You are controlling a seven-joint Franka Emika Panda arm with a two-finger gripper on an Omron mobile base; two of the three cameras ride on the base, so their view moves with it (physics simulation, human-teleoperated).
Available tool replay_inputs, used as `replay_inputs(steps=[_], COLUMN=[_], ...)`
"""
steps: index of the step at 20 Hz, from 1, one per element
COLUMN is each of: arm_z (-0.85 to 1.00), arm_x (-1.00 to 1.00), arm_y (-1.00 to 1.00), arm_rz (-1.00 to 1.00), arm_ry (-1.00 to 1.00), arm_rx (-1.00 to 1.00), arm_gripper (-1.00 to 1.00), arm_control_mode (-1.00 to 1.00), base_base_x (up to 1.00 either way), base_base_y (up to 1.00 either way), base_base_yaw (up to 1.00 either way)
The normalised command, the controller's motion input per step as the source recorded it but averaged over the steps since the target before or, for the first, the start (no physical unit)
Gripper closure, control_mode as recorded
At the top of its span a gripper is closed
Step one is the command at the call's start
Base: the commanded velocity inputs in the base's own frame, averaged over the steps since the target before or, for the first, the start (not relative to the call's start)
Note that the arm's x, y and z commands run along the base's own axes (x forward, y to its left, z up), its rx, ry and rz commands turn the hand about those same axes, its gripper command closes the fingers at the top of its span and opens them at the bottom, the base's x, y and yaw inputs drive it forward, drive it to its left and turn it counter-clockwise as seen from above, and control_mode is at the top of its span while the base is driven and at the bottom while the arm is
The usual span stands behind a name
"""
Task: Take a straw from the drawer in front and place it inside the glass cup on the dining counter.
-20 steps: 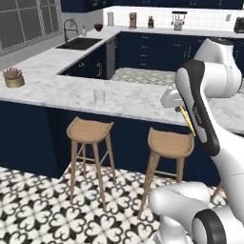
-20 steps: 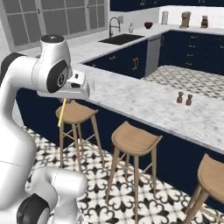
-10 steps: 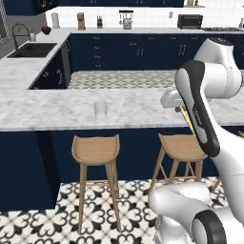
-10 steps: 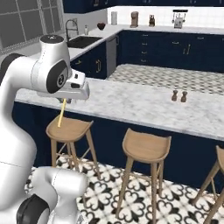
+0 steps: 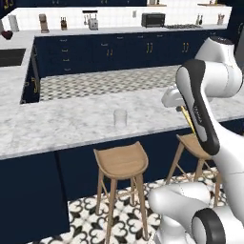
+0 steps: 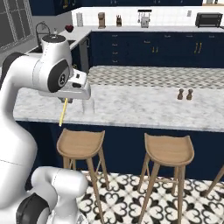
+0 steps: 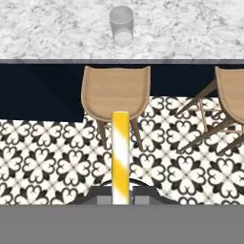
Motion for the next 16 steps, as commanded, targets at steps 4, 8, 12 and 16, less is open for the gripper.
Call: replay_inputs(steps=[4,8,12,16], arm_z=[0.0,0.0,0.0,0.0], arm_x=[0.0,0.0,0.0,0.19], arm_y=[0.0,0.0,0.0,0.0], arm_rz=[0.0,0.0,0.0,0.12], arm_ry=[0.0,0.0,0.0,0.0], arm_rx=[0.0,0.0,0.0,0.02], arm_gripper=[1.0,1.0,1.0,1.0], arm_control_mode=[1.0,1.0,1.0,-1.0], base_base_x=[0.57,0.99,1.0,0.68], base_base_y=[0.7,0.09,0.0,0.0], base_base_yaw=[-0.22,-0.04,0.27,0.39])
